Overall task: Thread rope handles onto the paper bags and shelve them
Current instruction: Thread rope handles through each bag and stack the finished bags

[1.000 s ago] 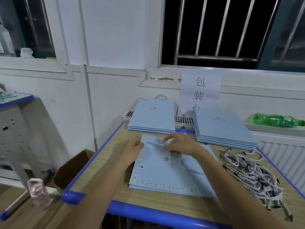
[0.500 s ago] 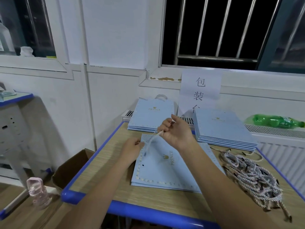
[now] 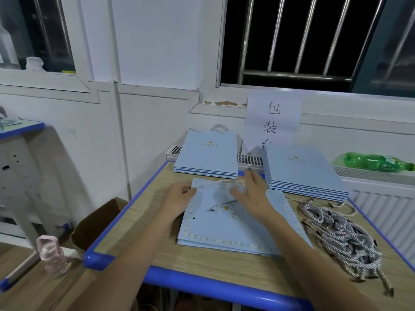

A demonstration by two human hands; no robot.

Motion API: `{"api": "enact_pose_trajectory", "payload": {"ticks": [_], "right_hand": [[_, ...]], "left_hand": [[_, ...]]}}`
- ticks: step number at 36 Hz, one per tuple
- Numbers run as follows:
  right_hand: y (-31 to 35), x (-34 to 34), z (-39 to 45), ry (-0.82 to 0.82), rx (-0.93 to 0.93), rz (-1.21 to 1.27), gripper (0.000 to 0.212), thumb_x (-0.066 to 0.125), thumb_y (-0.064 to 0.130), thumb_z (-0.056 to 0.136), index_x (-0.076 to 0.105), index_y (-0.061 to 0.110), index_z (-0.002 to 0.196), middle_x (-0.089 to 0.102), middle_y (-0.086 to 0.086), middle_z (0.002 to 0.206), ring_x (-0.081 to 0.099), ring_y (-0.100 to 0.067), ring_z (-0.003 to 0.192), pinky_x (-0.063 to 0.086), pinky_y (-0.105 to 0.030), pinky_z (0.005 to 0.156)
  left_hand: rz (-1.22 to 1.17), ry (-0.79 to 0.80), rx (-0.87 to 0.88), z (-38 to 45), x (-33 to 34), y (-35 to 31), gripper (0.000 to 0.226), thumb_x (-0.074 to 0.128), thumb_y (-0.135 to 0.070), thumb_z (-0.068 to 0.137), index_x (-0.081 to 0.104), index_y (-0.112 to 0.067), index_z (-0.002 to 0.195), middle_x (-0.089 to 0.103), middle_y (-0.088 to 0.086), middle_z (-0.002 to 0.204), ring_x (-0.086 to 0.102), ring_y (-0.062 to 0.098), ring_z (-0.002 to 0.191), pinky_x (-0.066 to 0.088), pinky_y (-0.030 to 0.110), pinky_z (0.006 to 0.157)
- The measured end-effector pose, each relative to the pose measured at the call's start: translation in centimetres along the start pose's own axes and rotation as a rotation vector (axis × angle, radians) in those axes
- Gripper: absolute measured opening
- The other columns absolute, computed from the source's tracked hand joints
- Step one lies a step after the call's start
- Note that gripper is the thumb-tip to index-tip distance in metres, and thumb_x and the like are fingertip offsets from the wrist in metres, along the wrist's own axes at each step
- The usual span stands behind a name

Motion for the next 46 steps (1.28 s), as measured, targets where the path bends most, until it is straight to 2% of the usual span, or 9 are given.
{"api": "enact_pose_trajectory", "payload": {"ticks": [4,6,11,19,28,32,37,41,46], "right_hand": [[2.0,0.7,-2.4,0.114,-0.369,-0.02,0.037,0.061,0.012,0.091,0.057,0.016,0.128,0.038,-0.005,0.141,0.027,-0.019,0.136,0.023,0.004,0.093],[3.0,1.1,-3.5,0.17,-0.473,-0.034,0.024,0.064,0.011,0.089,0.067,0.011,0.113,0.052,-0.004,0.127,0.042,-0.005,0.119,0.031,0.002,0.088],[3.6,2.6,-3.8,0.176,-0.518,-0.09,0.008,0.065,0.015,0.088,0.071,0.012,0.092,0.067,0.0,0.1,0.053,-0.008,0.097,0.047,-0.022,0.084],[5.3,3.2,-4.1,0.161,-0.529,-0.144,0.011,0.056,0.021,0.092,0.066,0.018,0.093,0.065,0.007,0.092,0.057,-0.008,0.086,0.049,-0.028,0.079],[7.5,4.3,-3.8,0.21,-0.593,-0.291,0.022,0.051,0.015,0.094,0.071,0.013,0.102,0.064,-0.006,0.097,0.058,-0.017,0.091,0.046,-0.032,0.083],[8.3,4.5,-3.8,0.224,-0.619,-0.336,0.023,0.049,0.016,0.095,0.071,0.011,0.101,0.062,-0.007,0.098,0.058,-0.022,0.091,0.047,-0.036,0.083],[8.9,4.8,-4.1,0.22,-0.633,-0.326,0.027,0.046,0.007,0.092,0.069,0.009,0.106,0.067,-0.008,0.103,0.059,-0.022,0.094,0.046,-0.032,0.087],[7.9,4.3,-4.0,0.177,-0.598,-0.225,0.029,0.05,0.007,0.092,0.069,0.015,0.113,0.07,0.001,0.111,0.062,-0.013,0.102,0.045,-0.02,0.091],[6.4,3.9,-3.7,0.058,-0.433,0.053,0.021,0.06,0.004,0.087,0.073,0.014,0.1,0.072,0.006,0.098,0.063,-0.005,0.091,0.048,-0.019,0.086]], "left_hand": [[0.259,0.028,0.019,-0.5,-0.6,-0.3,0.016,0.049,-0.031,0.097,0.059,-0.02,0.093,0.057,0.009,0.093,0.058,0.024,0.09,0.037,0.025,0.068],[0.35,0.002,0.023,-1.4,-1.4,-0.7,0.024,0.048,-0.035,0.097,0.057,-0.014,0.104,0.062,0.005,0.098,0.059,0.021,0.091,0.037,0.024,0.064],[0.572,0.051,0.049,-3.3,-2.6,-0.2,0.046,0.043,-0.047,0.096,0.037,-0.016,0.061,0.039,-0.002,0.058,0.036,0.012,0.054,0.024,0.026,0.051],[0.209,0.16,0.018,-4.4,-1.9,0.1,0.032,0.053,-0.029,0.095,0.064,0.001,0.091,0.063,0.012,0.079,0.054,0.014,0.069,0.036,0.02,0.058],[-0.037,0.075,0.033,-4.5,-1.6,0.5,0.033,0.058,-0.019,0.093,0.061,0.002,0.068,0.053,0.001,0.058,0.047,0.007,0.055,0.034,0.024,0.057],[-0.058,0.062,0.024,-4.6,-1.5,0.1,0.036,0.055,-0.016,0.094,0.056,-0.019,0.059,0.051,-0.015,0.045,0.045,-0.004,0.044,0.031,0.014,0.049],[-0.122,0.031,-0.053,-4.7,-1.8,0.2,0.032,0.048,-0.016,0.095,0.063,-0.016,0.068,0.06,-0.012,0.056,0.052,-0.002,0.053,0.037,0.021,0.058],[-0.258,0.041,-0.146,-4.8,-2.1,0.2,0.031,0.041,-0.005,0.092,0.071,-0.01,0.088,0.071,0.006,0.09,0.064,0.024,0.091,0.046,0.031,0.078],[-0.325,0.159,-0.079,-5.2,-1.6,-0.7,0.023,0.045,-0.001,0.092,0.065,0.001,0.103,0.069,0.01,0.094,0.065,0.006,0.073,0.046,0.011,0.06]]}}
Point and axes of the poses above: each hand's wrist, its own z-axis towards the middle knuckle, its own x-axis out of the palm, y = z × x, the point moved 5 cm from there along z, towards the middle knuckle
